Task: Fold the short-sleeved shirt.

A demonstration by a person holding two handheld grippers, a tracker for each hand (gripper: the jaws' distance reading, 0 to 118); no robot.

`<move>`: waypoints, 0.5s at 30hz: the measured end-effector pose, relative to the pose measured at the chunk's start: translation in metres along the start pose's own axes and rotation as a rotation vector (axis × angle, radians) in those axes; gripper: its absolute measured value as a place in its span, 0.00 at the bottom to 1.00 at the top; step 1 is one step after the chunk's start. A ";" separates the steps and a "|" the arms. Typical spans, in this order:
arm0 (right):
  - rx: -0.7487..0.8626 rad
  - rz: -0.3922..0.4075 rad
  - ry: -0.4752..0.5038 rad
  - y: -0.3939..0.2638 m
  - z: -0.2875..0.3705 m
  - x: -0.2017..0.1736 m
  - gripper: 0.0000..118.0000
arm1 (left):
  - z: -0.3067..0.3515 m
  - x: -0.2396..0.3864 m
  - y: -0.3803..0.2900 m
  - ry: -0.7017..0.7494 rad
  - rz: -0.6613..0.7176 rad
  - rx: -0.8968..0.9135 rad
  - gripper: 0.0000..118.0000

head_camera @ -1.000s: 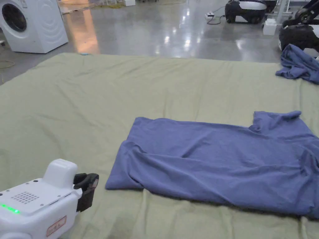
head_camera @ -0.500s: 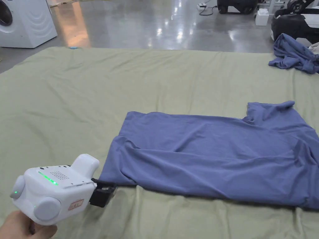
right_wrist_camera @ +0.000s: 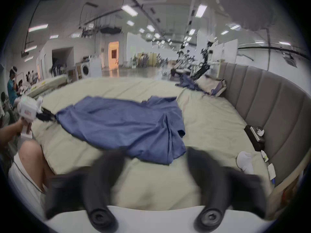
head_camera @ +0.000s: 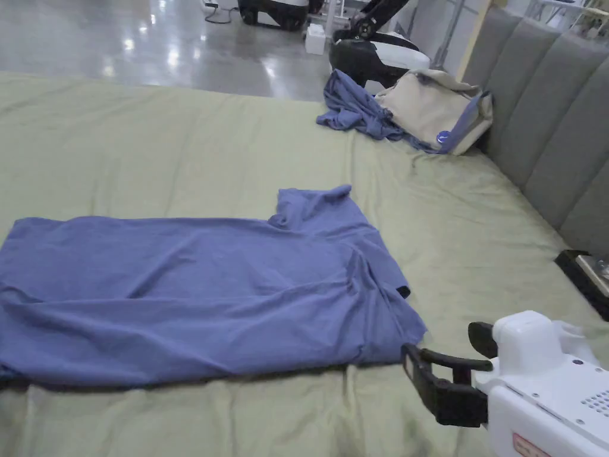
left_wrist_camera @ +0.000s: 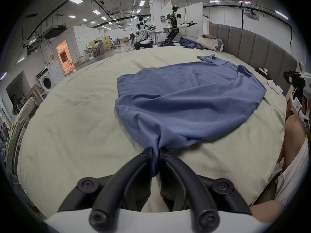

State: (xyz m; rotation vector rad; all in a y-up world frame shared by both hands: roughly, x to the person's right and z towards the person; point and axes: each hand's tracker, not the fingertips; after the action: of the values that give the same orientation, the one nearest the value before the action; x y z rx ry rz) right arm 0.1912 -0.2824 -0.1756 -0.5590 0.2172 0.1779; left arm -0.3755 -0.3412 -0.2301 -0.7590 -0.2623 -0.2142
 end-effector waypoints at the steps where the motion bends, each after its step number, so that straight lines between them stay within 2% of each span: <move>1: -0.024 0.020 0.003 0.001 -0.011 0.002 1.00 | 0.002 0.000 0.002 -0.004 0.004 0.000 0.08; 5: -0.124 0.042 0.045 0.005 -0.064 0.015 0.99 | 0.009 -0.001 0.009 -0.005 0.028 0.025 0.08; 10: -0.247 -0.008 0.081 -0.002 -0.120 0.032 0.99 | 0.016 0.001 0.014 0.006 0.037 0.041 0.08; 15: -0.283 -0.060 0.108 -0.006 -0.141 0.041 0.97 | 0.019 -0.004 0.015 0.013 0.051 0.055 0.08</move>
State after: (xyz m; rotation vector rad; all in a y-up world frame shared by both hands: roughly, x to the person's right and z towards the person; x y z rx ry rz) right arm 0.2102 -0.3592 -0.2992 -0.8571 0.2819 0.1208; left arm -0.3781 -0.3167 -0.2280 -0.7088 -0.2360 -0.1633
